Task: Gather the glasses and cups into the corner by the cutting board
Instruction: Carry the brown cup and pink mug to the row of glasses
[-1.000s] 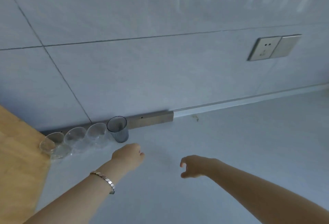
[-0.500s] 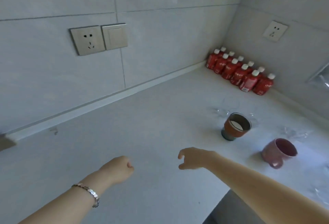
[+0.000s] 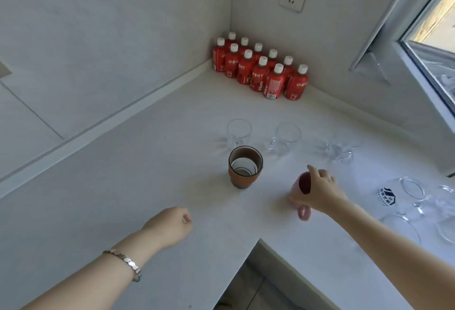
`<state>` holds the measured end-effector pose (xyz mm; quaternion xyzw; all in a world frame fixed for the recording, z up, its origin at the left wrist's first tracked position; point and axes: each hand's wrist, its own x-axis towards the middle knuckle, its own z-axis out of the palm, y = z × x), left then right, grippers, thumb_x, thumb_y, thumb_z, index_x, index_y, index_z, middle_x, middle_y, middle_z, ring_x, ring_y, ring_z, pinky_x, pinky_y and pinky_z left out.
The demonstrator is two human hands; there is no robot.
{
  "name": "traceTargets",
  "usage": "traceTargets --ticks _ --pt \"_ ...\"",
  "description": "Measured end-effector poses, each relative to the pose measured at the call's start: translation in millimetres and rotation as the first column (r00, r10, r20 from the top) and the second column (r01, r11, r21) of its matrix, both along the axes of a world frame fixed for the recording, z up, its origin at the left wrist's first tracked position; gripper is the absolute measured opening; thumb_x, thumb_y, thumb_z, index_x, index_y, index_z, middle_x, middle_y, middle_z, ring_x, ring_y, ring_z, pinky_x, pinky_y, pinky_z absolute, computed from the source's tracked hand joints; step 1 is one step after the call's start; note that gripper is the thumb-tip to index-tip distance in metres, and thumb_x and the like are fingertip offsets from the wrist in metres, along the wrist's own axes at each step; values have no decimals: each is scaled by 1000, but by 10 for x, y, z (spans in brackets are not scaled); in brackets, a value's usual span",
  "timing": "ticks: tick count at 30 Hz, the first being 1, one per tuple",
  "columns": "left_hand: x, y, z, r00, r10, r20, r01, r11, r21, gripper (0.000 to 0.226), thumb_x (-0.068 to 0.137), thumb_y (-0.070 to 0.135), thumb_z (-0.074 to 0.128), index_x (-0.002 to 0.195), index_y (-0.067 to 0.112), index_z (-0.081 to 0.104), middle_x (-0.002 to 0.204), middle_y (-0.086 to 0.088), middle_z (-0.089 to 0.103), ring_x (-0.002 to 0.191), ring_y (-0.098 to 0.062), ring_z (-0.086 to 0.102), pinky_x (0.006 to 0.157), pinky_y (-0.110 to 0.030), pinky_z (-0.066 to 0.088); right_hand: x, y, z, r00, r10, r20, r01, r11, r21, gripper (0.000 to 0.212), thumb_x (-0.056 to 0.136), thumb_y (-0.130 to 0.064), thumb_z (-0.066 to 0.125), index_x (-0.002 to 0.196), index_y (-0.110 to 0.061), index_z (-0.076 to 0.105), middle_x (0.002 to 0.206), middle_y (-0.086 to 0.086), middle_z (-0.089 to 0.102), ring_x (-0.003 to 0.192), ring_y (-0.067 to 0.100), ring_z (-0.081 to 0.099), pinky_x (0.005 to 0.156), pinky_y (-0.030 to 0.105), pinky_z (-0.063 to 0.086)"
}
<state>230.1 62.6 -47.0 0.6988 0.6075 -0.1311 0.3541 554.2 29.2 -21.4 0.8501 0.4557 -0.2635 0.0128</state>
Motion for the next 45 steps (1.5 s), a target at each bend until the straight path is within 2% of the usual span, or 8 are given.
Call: traceTargets --ticks 3,6,12,20,26,31,38,45 --pt "196 46 42 1000 -3 -14 4 1000 20 22 88 29 47 107 25 58 124 -4 63 111 -23 60 97 -32 48 62 -75 -142 998 -27 -57 31 997 68 95 71 -39 70 147 -20 17 141 6 33 127 29 41 94 39 46" --pt "538 160 161 999 -34 26 31 991 132 62 88 36 54 141 16 30 149 -4 38 133 -23 42 108 -34 39 97 -106 -181 996 -49 -68 58 989 137 96 70 -38 73 147 -16 20 140 7 36 125 29 45 92 38 46" --pt "1377 550 157 992 17 127 -55 952 302 115 64 51 75 147 10 6 155 -7 18 139 -27 31 109 -41 36 133 -212 -189 995 -34 -90 47 988 147 94 69 -41 74 145 -17 24 139 5 37 122 28 48 90 36 48" --pt "1341 378 -38 951 173 258 -266 881 390 94 62 49 76 137 15 29 135 -3 39 119 -27 50 89 -38 49 -186 -204 -62 992 95 -85 -79 981 176 94 69 -41 74 146 -22 24 139 3 38 123 26 46 92 36 48" --pt "259 -183 83 854 309 419 -468 810 354 97 60 46 81 139 22 31 139 5 38 124 -15 49 96 -33 48 -996 -10 4 936 328 -130 -308 939 151 95 70 -34 75 146 -25 20 141 3 33 128 26 37 98 37 43" --pt "-1024 -609 211 762 487 426 -623 732 277 98 51 42 83 135 21 37 130 12 40 118 -4 46 91 -17 34 -2099 79 28 815 554 -168 -530 831 166 96 70 -34 74 147 -26 17 141 0 31 127 24 37 103 35 41" --pt "-3001 -1523 362 635 701 325 -763 503 406 99 58 36 84 140 17 32 143 2 38 132 -16 42 104 -32 38 -4113 -207 86 605 769 -205 -741 638 210 96 70 -35 75 147 -27 19 140 -1 32 127 22 38 103 33 42" --pt "-4909 -2499 395 552 781 292 -807 413 423 102 61 40 82 143 19 26 145 5 34 132 -15 41 103 -33 40 -6178 -875 20 501 832 -238 -815 547 194 101 68 -37 77 148 -25 16 142 -2 33 127 22 41 102 34 43"
